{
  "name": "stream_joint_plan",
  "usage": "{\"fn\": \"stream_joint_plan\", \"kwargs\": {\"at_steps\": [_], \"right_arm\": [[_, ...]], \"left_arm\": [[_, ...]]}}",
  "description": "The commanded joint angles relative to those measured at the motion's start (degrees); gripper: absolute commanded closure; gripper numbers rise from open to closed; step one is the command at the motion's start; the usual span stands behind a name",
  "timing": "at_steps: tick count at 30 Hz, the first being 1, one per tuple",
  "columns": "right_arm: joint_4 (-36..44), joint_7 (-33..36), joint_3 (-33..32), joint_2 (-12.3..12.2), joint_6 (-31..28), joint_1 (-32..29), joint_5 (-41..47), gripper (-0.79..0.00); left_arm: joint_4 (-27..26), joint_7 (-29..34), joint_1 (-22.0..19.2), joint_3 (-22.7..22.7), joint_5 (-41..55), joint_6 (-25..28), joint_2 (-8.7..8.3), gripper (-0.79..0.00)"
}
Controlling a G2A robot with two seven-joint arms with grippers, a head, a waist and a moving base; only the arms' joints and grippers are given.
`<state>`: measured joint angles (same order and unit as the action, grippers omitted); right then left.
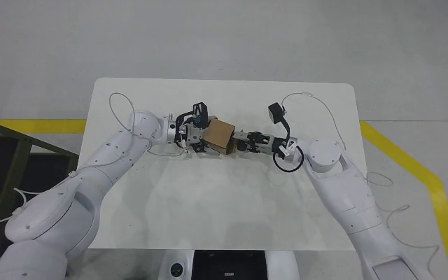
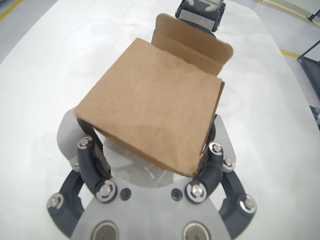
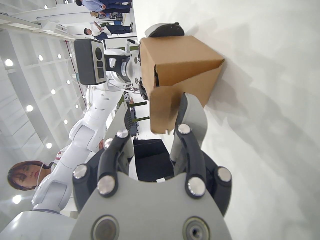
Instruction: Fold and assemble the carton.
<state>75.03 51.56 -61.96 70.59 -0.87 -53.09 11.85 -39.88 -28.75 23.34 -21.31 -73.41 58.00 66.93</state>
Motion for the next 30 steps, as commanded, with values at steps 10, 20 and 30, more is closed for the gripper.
{"fn": "stream_joint_plan", "kwargs": {"at_steps": [10, 20, 30], "right_arm": [[-1.5, 0.1, 1.4, 0.5, -0.8, 1.1, 1.8, -0.274], [-3.0, -0.6, 2.1, 0.8, -0.5, 1.1, 2.6, -0.215], [-3.6, -1.4, 2.9, 1.2, -0.8, 1.2, 3.6, -0.194]], "left_arm": [[-0.2, 0.3, 0.1, 0.0, 0.2, 0.0, -0.26, -0.785], [-0.5, 0.3, 0.3, -0.1, 0.3, 0.0, -0.52, -0.785], [-0.6, -0.2, 0.3, -0.1, -0.2, 0.0, -0.99, -0.785]]}}
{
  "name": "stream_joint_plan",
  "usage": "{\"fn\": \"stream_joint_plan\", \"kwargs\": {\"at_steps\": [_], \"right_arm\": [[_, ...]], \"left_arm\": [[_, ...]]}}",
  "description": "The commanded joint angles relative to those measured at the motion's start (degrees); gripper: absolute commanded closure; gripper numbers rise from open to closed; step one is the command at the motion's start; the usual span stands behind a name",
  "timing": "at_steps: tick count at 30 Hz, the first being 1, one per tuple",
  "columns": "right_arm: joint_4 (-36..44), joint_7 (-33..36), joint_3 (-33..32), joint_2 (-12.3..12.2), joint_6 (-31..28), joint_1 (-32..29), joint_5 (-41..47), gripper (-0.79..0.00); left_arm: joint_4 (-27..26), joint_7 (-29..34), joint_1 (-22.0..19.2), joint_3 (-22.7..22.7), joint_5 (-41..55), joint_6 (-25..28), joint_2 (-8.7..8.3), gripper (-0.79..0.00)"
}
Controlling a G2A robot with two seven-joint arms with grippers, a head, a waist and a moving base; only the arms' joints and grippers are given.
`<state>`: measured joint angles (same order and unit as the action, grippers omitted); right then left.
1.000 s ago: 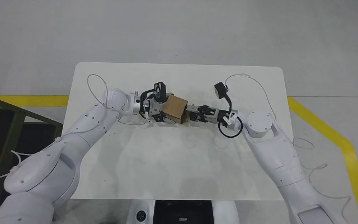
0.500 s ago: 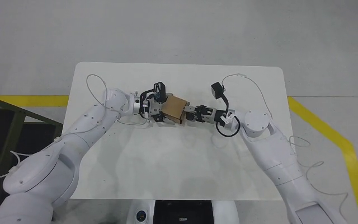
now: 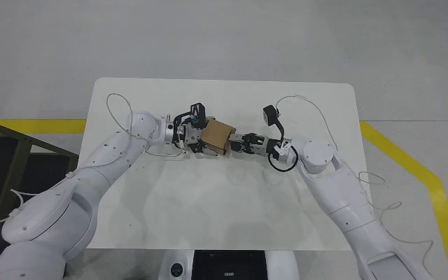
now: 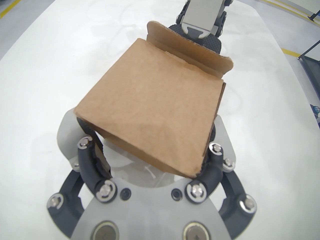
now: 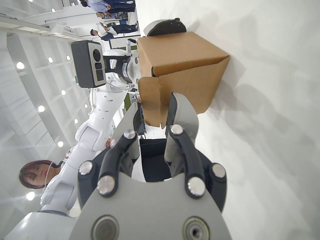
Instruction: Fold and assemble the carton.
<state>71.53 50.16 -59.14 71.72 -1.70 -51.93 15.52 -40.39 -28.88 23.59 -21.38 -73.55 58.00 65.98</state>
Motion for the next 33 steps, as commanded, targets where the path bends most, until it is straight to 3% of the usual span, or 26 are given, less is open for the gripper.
{"fn": "stream_joint_plan", "kwargs": {"at_steps": [1, 33], "right_arm": [[-0.2, -0.1, 0.2, 0.1, 0.0, 0.1, -0.1, -0.191], [2.0, -1.7, 1.3, 0.0, 3.5, 0.9, -6.8, -0.120]], "left_arm": [[-0.1, -0.1, 0.0, 0.0, 0.0, 0.0, -0.07, -0.785], [-0.7, -1.5, 0.0, 1.0, 0.2, 0.0, -1.41, -0.785]]}}
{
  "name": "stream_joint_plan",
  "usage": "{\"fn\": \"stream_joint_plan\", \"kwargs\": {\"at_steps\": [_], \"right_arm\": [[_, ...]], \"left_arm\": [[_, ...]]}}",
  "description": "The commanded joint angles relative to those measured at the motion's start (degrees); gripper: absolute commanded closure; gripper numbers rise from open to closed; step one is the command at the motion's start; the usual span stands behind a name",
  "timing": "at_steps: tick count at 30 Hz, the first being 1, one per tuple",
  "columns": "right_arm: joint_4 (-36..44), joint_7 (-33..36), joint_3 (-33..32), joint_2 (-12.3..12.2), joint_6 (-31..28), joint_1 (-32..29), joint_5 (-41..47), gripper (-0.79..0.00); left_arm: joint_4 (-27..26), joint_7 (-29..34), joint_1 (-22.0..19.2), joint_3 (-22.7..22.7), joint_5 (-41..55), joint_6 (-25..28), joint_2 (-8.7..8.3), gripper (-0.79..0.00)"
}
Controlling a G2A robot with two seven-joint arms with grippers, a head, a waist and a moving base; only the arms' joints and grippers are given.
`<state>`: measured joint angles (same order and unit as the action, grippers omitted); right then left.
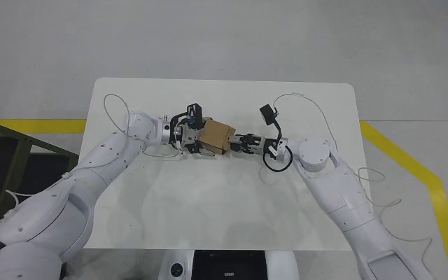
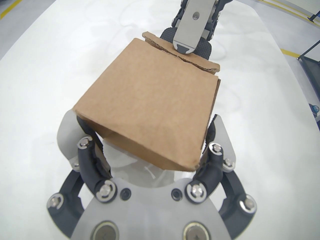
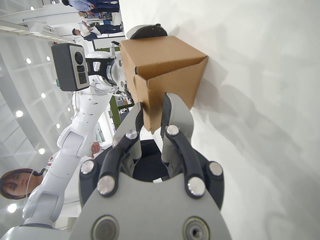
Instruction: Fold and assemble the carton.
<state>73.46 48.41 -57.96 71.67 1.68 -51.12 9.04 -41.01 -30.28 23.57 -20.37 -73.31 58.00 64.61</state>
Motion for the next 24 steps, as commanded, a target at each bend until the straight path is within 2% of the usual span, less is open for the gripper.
{"fn": "stream_joint_plan", "kwargs": {"at_steps": [1, 11, 24], "right_arm": [[0.3, 0.0, 0.2, 0.0, 0.2, 0.3, -0.6, -0.117], [0.4, -0.3, 0.9, 0.2, 1.5, 1.2, -1.8, -0.095], [1.9, 0.7, -1.4, -0.5, 0.9, -0.4, -2.1, -0.197]], "left_arm": [[-0.1, -0.1, 0.0, 0.0, -0.1, 0.0, -0.09, -0.785], [-0.8, -0.3, 0.5, -0.2, -0.1, 0.0, -0.56, -0.785], [-1.8, 1.1, 1.1, -1.1, 0.5, 0.0, -0.74, -0.785]]}}
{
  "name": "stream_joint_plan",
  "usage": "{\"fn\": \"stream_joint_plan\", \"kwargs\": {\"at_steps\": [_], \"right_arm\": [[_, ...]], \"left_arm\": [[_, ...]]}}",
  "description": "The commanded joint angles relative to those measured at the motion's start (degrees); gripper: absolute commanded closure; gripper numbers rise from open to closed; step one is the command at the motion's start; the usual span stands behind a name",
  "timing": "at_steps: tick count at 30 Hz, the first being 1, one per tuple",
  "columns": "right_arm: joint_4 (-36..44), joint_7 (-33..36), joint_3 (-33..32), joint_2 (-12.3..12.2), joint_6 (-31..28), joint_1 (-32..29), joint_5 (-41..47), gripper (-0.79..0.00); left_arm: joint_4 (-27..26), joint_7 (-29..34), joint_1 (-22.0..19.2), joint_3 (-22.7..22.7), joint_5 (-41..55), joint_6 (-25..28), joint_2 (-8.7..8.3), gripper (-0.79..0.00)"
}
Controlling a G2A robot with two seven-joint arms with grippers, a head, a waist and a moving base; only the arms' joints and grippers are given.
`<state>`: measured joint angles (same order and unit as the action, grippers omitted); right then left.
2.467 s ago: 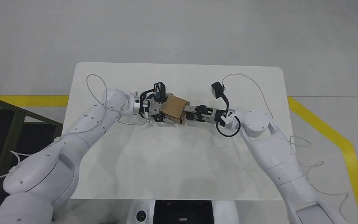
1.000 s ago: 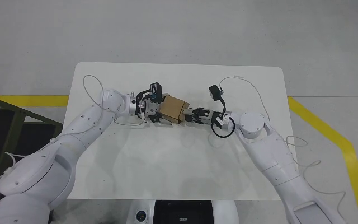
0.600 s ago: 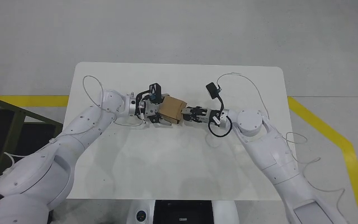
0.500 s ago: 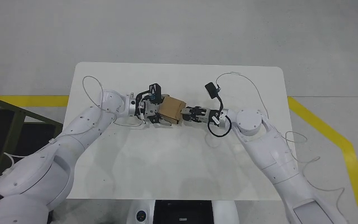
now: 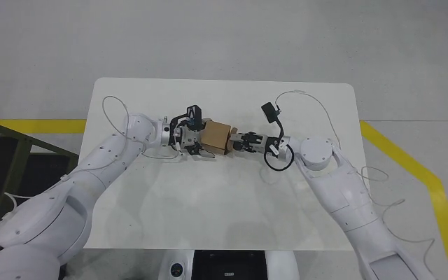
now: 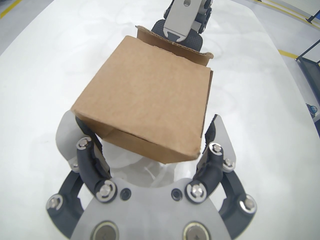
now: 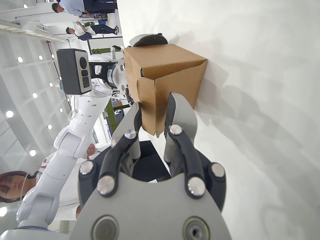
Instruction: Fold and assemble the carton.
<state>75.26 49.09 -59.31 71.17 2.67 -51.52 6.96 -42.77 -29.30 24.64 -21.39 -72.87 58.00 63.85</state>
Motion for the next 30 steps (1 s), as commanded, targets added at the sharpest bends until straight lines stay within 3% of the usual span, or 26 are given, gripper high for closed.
{"fn": "stream_joint_plan", "kwargs": {"at_steps": [1, 13, 30], "right_arm": [[0.1, 0.2, 0.0, -0.1, -0.1, 0.0, -0.2, -0.197], [0.3, 1.7, 0.3, -0.4, 1.0, 1.5, -4.2, -0.191], [-0.8, 2.5, 1.1, -0.3, 1.3, 2.9, -5.7, -0.114]], "left_arm": [[-0.1, 0.3, 0.0, -0.1, 0.1, 0.0, 0.05, -0.785], [-0.3, 1.7, 0.2, -0.8, 0.7, 0.0, 0.56, -0.785], [0.2, 2.7, 0.2, -1.1, 1.2, 0.0, 1.40, -0.785]]}}
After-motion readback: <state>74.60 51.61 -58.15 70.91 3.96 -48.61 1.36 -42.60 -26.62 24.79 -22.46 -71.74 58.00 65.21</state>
